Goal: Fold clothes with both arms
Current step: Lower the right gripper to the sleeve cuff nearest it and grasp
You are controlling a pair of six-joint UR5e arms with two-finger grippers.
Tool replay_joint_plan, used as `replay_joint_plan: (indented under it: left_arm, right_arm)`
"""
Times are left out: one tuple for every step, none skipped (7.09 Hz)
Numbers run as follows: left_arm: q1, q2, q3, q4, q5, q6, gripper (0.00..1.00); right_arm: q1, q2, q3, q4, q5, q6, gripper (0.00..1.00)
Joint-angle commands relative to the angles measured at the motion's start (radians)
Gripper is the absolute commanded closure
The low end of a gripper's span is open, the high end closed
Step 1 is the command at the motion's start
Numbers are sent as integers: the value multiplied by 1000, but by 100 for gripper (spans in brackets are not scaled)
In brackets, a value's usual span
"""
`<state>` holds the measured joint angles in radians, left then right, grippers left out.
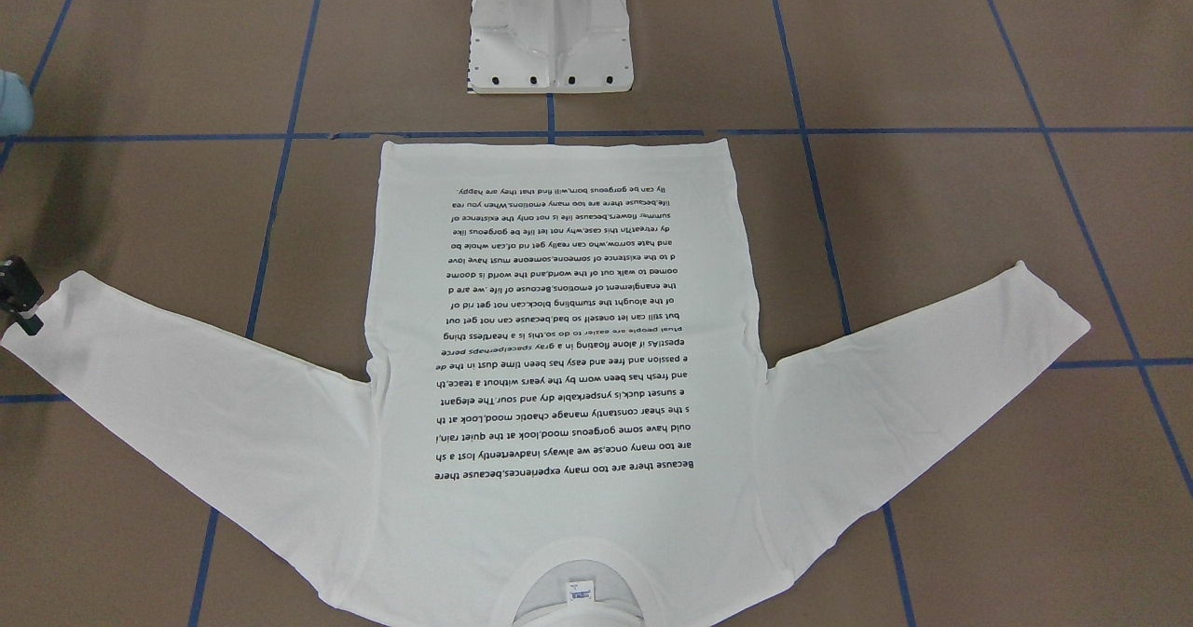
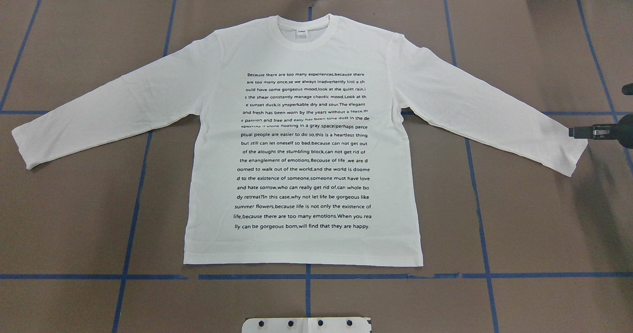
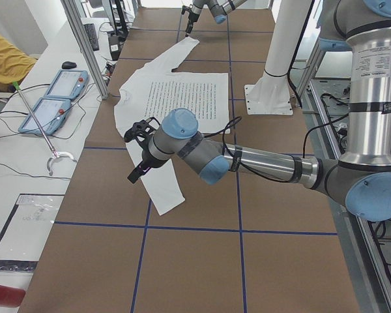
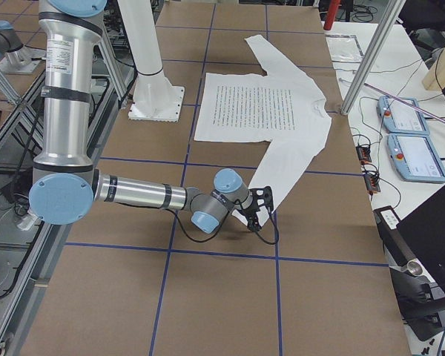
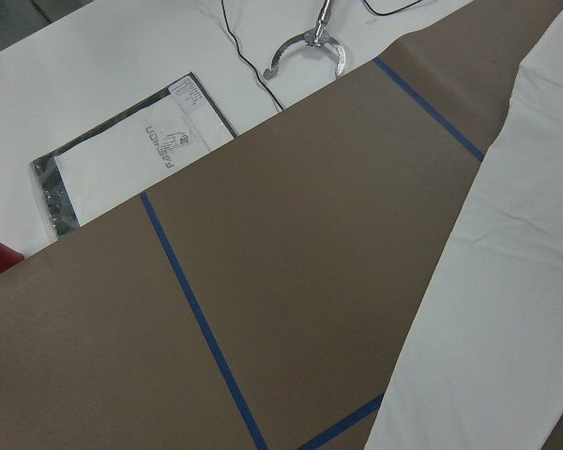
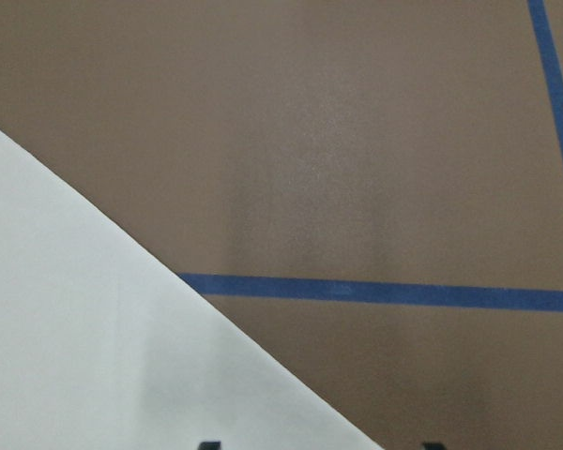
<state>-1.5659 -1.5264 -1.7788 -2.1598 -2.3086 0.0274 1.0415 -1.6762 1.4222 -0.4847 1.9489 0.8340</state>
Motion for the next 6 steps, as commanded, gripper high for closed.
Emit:
replay_joint_plan:
  left_arm:
    - [0, 2, 1, -2, 0, 2, 0]
    - [0, 0, -1, -2, 0, 2, 0]
    - [0, 0, -1, -2, 0, 2, 0]
    - [0, 0, -1, -2, -2, 2, 0]
    - [0, 0, 1, -2, 0, 2, 0]
    - [0, 2, -1, -2, 0, 2, 0]
  right_arm:
    - [-9, -3, -22, 18, -1, 1, 27]
    - [-9, 0, -52, 49, -1, 1, 28]
    - [-11, 6, -65, 55, -1, 2, 29]
    - [-11, 6, -65, 55, -1, 11, 30]
    - [-15, 7, -65, 57, 1, 16, 32]
    - [-20, 7, -65, 57, 1, 16, 33]
